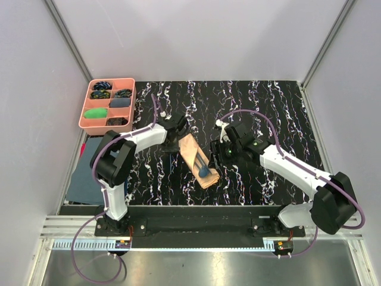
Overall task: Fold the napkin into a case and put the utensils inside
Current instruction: Pick up the utensils from the center of the board, then pass from the left arm to the right, then insert the utensils into the center of the board.
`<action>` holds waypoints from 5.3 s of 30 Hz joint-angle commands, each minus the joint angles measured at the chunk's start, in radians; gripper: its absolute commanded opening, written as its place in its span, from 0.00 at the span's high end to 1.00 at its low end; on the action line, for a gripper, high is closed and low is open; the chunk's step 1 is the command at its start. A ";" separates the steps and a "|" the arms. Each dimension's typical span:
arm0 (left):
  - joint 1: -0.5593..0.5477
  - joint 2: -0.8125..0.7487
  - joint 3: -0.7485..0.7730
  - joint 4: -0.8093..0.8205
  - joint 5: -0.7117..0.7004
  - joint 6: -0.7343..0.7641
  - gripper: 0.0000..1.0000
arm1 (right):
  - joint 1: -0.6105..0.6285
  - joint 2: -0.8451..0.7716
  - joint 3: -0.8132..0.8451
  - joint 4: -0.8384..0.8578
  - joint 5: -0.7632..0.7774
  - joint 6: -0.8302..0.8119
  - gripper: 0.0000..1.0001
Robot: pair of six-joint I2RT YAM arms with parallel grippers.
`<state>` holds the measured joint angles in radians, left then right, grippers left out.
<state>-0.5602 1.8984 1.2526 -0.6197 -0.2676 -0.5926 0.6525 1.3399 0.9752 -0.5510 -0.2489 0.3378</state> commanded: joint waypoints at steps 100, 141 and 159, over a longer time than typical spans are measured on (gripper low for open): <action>0.051 -0.297 -0.285 0.483 0.522 -0.222 0.79 | -0.053 0.119 0.035 -0.273 -0.150 -0.054 1.00; 0.121 -0.194 -0.211 0.406 0.409 -0.157 0.85 | 0.035 0.381 0.181 -0.102 -0.162 -0.069 1.00; 0.074 -0.200 -0.269 0.436 0.429 -0.177 0.87 | 0.026 0.507 0.303 -0.076 -0.135 -0.086 1.00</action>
<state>-0.4808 1.7237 0.9878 -0.2291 0.1612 -0.7666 0.6762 1.8347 1.2266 -0.6502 -0.4019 0.2722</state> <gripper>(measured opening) 0.135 0.009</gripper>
